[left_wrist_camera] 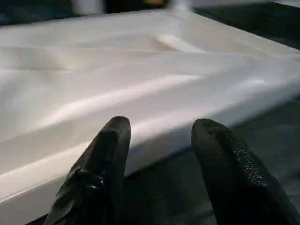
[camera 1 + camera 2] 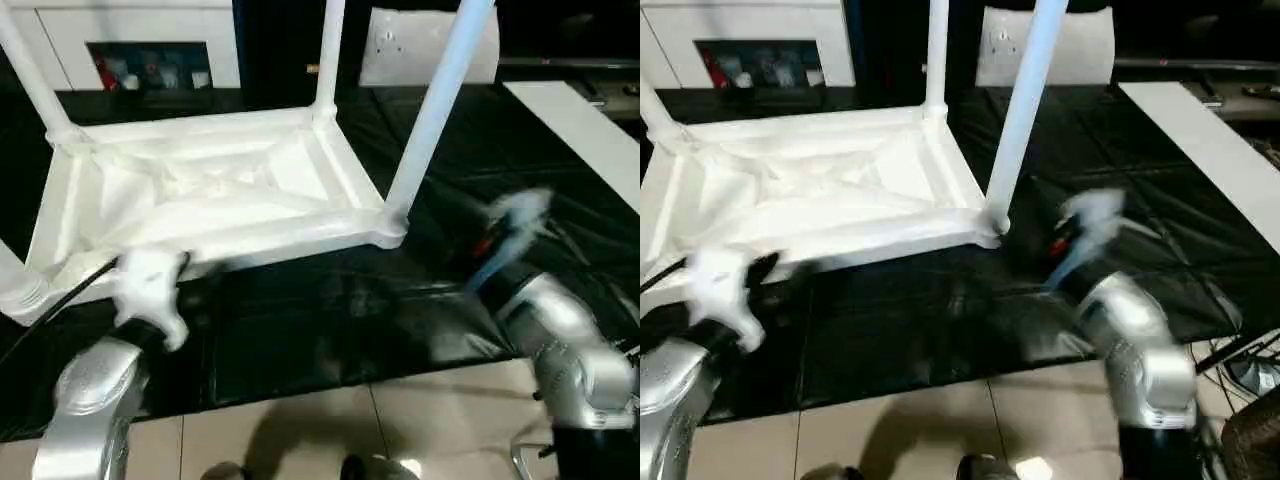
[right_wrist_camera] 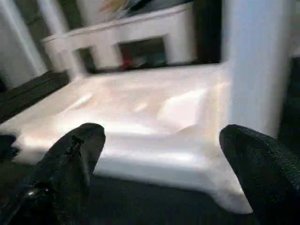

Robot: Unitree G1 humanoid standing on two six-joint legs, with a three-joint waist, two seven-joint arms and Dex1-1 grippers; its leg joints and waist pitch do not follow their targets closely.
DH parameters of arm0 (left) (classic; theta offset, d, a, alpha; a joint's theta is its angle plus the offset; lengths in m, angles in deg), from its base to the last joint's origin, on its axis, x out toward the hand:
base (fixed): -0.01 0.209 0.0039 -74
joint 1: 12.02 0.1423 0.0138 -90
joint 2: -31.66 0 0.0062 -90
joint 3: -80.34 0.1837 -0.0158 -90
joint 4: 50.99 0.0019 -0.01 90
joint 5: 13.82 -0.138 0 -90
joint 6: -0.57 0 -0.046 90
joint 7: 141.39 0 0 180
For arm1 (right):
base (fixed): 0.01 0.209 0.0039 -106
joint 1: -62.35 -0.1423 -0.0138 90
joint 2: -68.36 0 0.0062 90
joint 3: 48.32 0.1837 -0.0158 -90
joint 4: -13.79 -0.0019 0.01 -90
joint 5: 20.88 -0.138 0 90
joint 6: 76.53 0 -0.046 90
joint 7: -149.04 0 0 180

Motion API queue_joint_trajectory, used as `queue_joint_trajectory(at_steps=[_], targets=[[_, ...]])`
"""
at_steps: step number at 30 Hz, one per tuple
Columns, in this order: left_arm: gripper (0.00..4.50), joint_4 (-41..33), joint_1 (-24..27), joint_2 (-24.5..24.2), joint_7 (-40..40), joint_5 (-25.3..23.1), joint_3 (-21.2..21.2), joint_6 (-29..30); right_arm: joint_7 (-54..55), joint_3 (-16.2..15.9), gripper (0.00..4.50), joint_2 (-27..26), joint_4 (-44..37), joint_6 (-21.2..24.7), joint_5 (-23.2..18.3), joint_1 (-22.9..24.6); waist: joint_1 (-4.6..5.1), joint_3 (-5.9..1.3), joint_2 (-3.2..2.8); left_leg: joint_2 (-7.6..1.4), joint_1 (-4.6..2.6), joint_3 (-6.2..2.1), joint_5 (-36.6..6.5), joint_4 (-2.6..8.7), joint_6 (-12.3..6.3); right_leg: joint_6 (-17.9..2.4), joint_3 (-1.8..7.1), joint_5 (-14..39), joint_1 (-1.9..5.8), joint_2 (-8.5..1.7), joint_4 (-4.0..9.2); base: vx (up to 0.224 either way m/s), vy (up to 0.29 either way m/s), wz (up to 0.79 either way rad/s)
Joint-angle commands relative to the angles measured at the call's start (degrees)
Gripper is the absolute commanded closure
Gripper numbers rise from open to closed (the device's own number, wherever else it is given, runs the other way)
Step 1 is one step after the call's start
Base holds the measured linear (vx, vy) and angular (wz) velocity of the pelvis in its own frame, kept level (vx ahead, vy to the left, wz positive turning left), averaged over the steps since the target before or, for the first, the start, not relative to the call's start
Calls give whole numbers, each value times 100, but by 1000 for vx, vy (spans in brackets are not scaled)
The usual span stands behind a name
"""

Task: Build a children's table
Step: Rotate leg to tighten, then rotate table base

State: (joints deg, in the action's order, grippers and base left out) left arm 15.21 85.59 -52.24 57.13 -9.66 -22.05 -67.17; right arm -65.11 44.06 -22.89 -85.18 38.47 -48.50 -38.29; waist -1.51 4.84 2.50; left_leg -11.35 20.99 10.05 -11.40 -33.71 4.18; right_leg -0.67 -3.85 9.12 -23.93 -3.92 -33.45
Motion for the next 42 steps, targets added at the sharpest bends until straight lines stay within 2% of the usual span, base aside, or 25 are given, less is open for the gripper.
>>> queue_joint_trajectory(at_steps=[1,2,3,5,6,8,11,13,17,18,20,22,23,25,28,31,35,39,40,42], targets=[[192,-138,277,171,-367,-183,-235,-479,-247,-193,0,125,-297,140,-140,83,12,-317,-39,-193,14,-42,-1283,424,-383,-649,249,2158,273,-292,482,0,0,0],[192,-130,432,287,-612,-314,-355,-661,-303,-276,0,131,-336,170,-152,112,12,-305,-40,-189,-11,-42,-1445,426,-326,-523,250,2422,244,-284,515,0,0,0],[192,-119,570,385,-821,-416,-462,-813,-363,-351,0,143,-365,193,-144,132,14,-308,-63,-198,-21,-53,-1517,429,-313,-507,246,2474,234,-277,522,0,0,0],[192,-169,784,638,-1147,-495,-663,-1013,-454,-486,0,171,-427,237,-101,162,22,-306,-62,-209,-10,-66,-1571,442,-241,-415,245,2558,248,-286,550,0,0,0],[192,-251,879,752,-1311,-588,-717,-1019,-502,-560,0,188,-463,271,-88,179,26,-299,-58,-213,-25,-64,-1640,435,-179,-410,253,2481,223,-257,553,0,0,0],[183,-267,898,787,-1384,-623,-733,-1020,-527,-591,0,198,-473,280,-82,184,0,-304,-53,-207,-63,-63,-1725,423,-173,-366,262,2507,196,-258,560,0,0,0],[162,-261,888,1065,-1957,-607,-942,-1044,-637,-785,0,284,-637,343,-80,259,-5,-300,-44,-217,-34,-78,-1751,436,-147,-370,254,2428,222,-257,546,0,0,0],[162,-99,758,996,-2017,-549,-1029,-1164,-647,-842,0,294,-681,358,-76,278,-2,-311,-26,-194,-30,-81,-1731,428,-172,-323,253,2408,220,-248,549,0,0,0],[153,467,209,649,-2063,-466,-1301,-1259,-647,-947,0,297,-676,358,-33,277,-10,-333,-35,-176,-54,-91,-1655,416,-175,-277,253,2314,204,-242,534,0,0,0],[145,566,100,578,-2090,-462,-1348,-1221,-643,-972,0,291,-671,349,-2,279,-1,-345,-47,-182,-37,-105,-1572,425,-157,-313,248,2130,232,-241,501,0,0,0],[135,861,-248,333,-2080,-356,-1458,-1163,-570,-1029,0,288,-653,357,73,288,-5,-362,-51,-190,-43,-97,-1428,415,-143,-444,259,1811,241,-249,460,0,0,0],[135,938,-328,263,-2092,-339,-1488,-1155,-543,-1034,0,285,-654,373,79,294,-6,-375,-56,-183,-47,-90,-1342,409,-148,-537,264,1615,249,-248,429,0,0,0],[135,1234,-596,42,-2260,-391,-1643,-1123,-469,-1120,0,294,-643,325,222,301,-10,-386,-63,-185,-49,-85,-1272,399,-144,-598,265,1487,255,-249,412,0,0,0],[135,1301,-660,-13,-2318,-416,-1689,-1124,-470,-1144,0,290,-656,331,223,313,-11,-396,-73,-172,-47,-81,-1241,394,-145,-623,264,1431,266,-248,403,0,0,0],[135,1446,-822,-101,-2469,-424,-1820,-1101,-461,-1190,0,267,-700,355,191,344,-9,-402,-100,-192,-61,-86,-1316,396,-107,-718,264,1446,275,-264,395,0,0,0],[135,1476,-903,-105,-2574,-406,-1896,-1119,-498,-1247,0,273,-756,387,176,365,-10,-404,-100,-198,-63,-85,-1344,397,-92,-760,263,1445,279,-269,395,0,0,0],[135,1506,-949,-77,-2613,-252,-1909,-1117,-687,-1301,0,286,-906,489,-17,424,-21,-392,-85,-197,-70,-87,-1477,401,-88,-726,261,1636,269,-273,411,0,0,0],[135,1896,-1100,-263,-2571,-224,-1952,-1197,-827,-1365,0,313,-1000,526,-160,446,-33,-389,-72,-186,-71,-94,-1473,403,-111,-613,262,1752,261,-272,424,0,0,0],[135,2036,-1169,-332,-2543,-207,-1969,-1204,-835,-1375,0,315,-1004,516,-156,449,-33,-391,-86,-195,-79,-101,-1490,408,-83,-615,260,1772,257,-277,427,0,0,0],[135,2580,-1448,-608,-2331,-105,-2000,-1229,-824,-1396,0,293,-997,495,-130,446,-28,-389,-70,-161,-90,-91,-1542,401,-73,-555,257,1873,240,-261,447,0,0,0]])
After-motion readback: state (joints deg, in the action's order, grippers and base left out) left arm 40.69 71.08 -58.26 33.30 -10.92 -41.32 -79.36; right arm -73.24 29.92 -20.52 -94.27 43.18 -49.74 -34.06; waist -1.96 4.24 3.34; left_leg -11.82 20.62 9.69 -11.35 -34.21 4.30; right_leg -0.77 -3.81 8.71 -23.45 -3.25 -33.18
